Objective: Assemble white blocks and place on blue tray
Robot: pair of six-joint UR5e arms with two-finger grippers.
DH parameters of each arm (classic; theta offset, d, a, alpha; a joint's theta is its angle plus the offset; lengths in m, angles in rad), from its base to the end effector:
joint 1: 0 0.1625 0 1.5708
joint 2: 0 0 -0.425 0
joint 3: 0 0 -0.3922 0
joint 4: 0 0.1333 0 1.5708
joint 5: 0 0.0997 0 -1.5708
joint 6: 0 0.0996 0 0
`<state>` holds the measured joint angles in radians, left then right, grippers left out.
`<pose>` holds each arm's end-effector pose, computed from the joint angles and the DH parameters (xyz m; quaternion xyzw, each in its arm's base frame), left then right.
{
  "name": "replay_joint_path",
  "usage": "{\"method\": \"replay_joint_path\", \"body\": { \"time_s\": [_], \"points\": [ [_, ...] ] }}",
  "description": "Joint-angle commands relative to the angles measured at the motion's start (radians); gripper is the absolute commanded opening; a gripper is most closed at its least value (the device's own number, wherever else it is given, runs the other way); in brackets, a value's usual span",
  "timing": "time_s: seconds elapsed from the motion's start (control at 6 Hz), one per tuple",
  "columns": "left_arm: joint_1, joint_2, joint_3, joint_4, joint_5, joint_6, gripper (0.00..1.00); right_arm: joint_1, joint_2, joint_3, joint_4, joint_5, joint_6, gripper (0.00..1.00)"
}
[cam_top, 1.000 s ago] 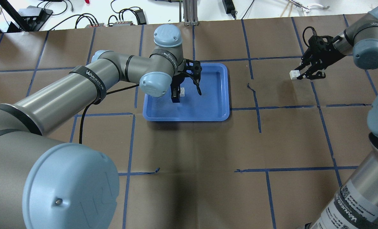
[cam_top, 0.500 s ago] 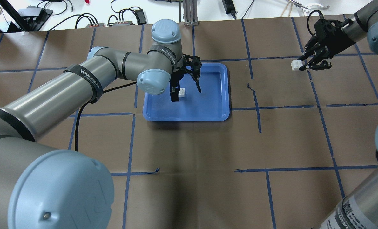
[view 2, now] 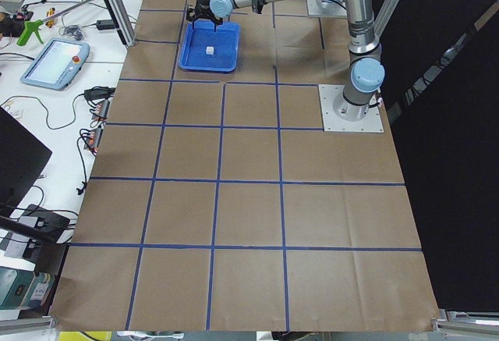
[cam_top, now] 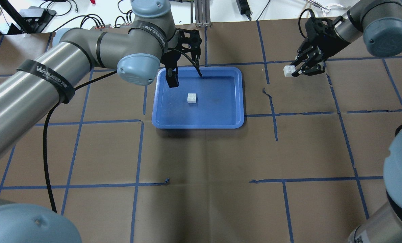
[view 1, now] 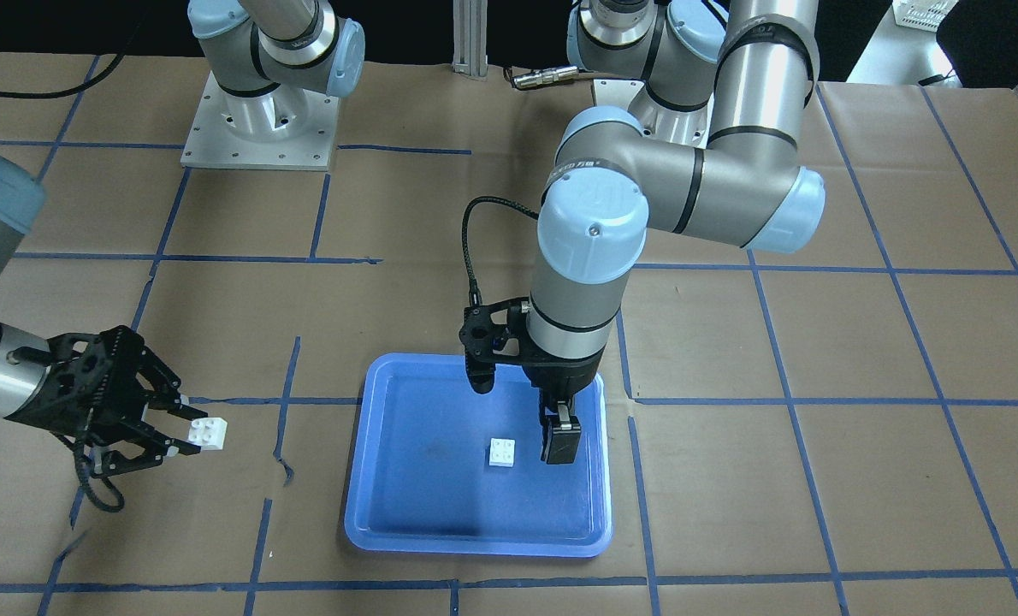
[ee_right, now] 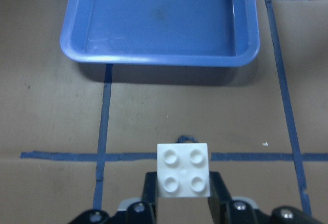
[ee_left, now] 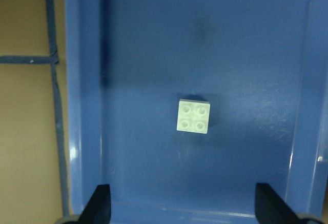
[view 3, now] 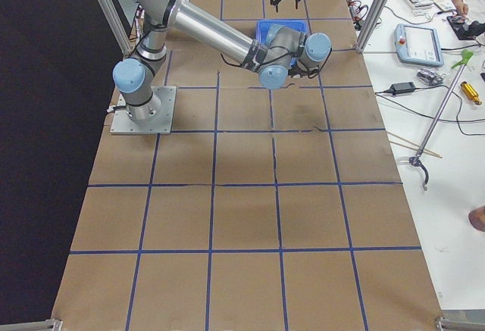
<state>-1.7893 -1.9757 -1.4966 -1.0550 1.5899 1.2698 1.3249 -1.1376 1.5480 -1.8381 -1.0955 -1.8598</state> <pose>-0.2702 -0.6106 0.3462 0.6738 0.7331 -0.0752 0.0546 0.0216 -0.6489 0.2899 -0.6884 0.6827 -0.1696 0.1766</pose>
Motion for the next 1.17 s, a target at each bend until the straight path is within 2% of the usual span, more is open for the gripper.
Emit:
{"method": "replay_joint_path", "body": {
  "time_s": [0.0,0.33,0.5,0.83,1.0],
  "points": [
    [0.037,0.117,0.002,-0.066,0.001,-0.175,0.99,0.120,0.004,0.032,-0.125,0.002,0.182,0.29],
    [0.155,0.278,-0.027,-0.131,-0.008,-0.470,0.98,0.215,0.021,0.093,-0.309,-0.001,0.359,0.30],
    [0.225,0.317,0.002,-0.231,-0.017,-0.568,0.98,0.273,0.034,0.115,-0.402,-0.003,0.451,0.30],
    [0.234,0.424,-0.013,-0.407,-0.019,-0.962,0.98,0.374,0.106,0.119,-0.540,-0.012,0.572,0.31],
    [0.231,0.470,-0.034,-0.463,-0.015,-1.080,0.98,0.399,0.139,0.119,-0.591,-0.015,0.596,0.31]
  ]
}}
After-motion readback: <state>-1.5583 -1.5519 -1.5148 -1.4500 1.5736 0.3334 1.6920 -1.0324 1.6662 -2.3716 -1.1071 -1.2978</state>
